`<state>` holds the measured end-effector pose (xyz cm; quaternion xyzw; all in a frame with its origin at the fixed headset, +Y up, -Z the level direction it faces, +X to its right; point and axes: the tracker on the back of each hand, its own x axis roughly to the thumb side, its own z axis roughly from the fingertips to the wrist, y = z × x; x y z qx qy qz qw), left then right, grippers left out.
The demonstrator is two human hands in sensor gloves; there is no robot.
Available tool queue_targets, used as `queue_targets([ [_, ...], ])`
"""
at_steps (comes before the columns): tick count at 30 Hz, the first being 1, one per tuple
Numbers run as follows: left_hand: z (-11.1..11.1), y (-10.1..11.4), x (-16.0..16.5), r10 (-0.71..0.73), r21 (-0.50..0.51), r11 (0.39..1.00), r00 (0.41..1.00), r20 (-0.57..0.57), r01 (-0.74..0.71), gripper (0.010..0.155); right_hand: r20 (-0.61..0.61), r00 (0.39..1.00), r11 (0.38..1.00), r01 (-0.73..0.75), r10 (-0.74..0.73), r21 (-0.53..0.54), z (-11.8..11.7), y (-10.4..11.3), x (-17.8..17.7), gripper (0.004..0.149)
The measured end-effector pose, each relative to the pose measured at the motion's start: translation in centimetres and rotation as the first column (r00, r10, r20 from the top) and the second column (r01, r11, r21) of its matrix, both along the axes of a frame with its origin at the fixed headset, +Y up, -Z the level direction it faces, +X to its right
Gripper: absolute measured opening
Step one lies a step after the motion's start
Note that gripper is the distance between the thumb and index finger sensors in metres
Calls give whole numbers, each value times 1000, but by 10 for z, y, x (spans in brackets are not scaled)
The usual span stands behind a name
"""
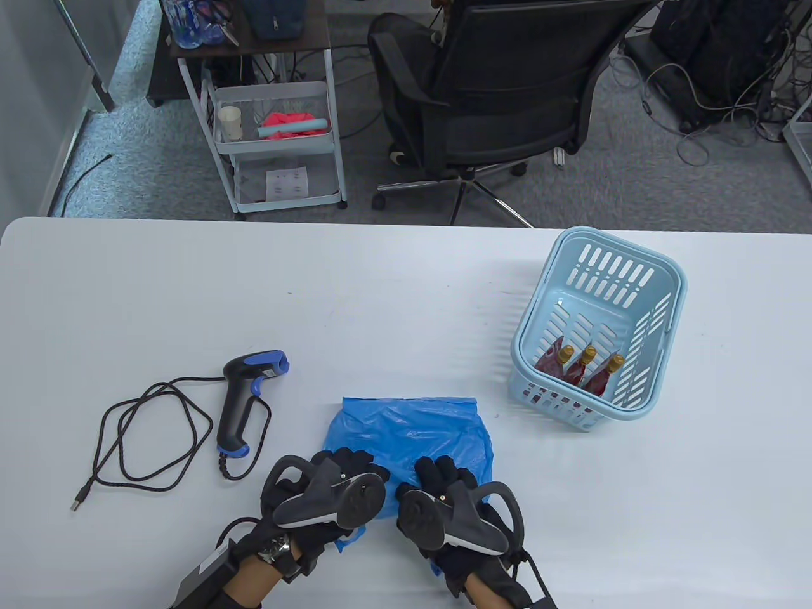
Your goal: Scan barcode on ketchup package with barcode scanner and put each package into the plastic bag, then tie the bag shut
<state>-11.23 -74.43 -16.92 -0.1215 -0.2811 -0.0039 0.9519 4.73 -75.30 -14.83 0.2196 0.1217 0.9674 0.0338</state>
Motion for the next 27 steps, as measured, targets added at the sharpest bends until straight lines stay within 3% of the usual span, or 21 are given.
queue_targets([
  [13,-5,-3,-8,-36,2,999,999,-38,36,67,236,971,999,33,-24,-32,-18,-1,43,41],
  [21,-8,-2,-12,-45,31,998,996,-71,47,71,275,961,1000,-5,-1,23,-21,2,49,42],
  [27,-9,0,-15,-10,83,996,995,-99,18,68,277,960,988,-1,-42,154,-22,1,47,36],
])
